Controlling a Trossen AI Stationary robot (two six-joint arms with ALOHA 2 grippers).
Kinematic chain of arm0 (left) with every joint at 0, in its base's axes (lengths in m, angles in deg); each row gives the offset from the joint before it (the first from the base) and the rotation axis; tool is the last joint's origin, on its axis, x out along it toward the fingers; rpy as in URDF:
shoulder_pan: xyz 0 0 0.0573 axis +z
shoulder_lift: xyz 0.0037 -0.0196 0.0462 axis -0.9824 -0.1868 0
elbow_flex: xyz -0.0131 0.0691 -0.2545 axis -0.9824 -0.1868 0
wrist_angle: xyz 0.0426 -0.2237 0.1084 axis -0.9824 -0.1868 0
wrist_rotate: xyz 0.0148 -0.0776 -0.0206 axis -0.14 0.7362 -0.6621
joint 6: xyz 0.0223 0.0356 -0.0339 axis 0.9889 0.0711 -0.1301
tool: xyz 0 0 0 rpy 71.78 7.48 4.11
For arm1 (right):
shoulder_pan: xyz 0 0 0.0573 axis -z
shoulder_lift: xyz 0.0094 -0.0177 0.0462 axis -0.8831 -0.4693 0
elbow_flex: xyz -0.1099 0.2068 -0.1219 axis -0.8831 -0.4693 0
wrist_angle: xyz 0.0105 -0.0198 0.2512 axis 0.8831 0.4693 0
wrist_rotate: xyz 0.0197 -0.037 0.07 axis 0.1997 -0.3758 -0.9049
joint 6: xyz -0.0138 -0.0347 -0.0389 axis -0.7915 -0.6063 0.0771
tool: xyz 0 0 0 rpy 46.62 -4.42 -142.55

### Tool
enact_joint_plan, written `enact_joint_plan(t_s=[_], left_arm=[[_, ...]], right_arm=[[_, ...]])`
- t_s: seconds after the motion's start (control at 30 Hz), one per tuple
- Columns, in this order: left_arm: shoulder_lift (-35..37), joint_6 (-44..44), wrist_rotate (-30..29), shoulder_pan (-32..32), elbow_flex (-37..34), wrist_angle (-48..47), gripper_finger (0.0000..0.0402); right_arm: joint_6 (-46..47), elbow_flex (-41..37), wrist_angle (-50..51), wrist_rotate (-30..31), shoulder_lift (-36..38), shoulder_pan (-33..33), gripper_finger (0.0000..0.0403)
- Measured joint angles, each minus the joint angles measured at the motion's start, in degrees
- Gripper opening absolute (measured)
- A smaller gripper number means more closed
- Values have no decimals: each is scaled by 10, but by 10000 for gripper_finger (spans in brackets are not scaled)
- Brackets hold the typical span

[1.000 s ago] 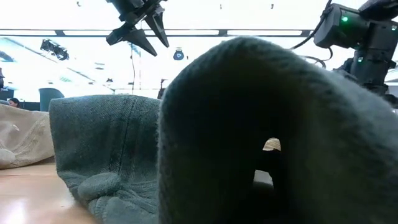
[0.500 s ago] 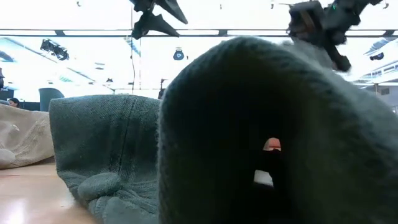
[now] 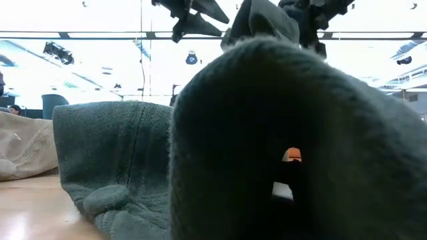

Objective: Pick & Place hat
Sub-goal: Put the top black cap into the blue bin

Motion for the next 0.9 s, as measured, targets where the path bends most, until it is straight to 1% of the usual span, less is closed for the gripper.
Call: enact_joint_plan(t_s=[0.1,0.13,0.23,0.33,0.43,0.6,0.9], left_arm=[[-10,48,-4,-13,-1,-6,177],[-14,54,-8,-16,1,3,177],[-18,60,-15,-20,-1,-15,177],[-22,89,-17,-20,0,-17,177],[-26,119,-2,-20,1,-18,177],[-35,123,28,-20,0,-42,177],[-35,123,33,-24,0,-55,175]], right_arm=[[0,0,-12,-5,-28,0,2],[0,0,-16,-12,-36,0,2],[0,0,-37,-37,-54,0,2],[-3,0,-54,-57,-66,0,2],[-18,0,-71,-67,-67,0,2],[-52,0,-119,-69,-66,0,2],[-79,0,-132,-75,-66,0,2]])
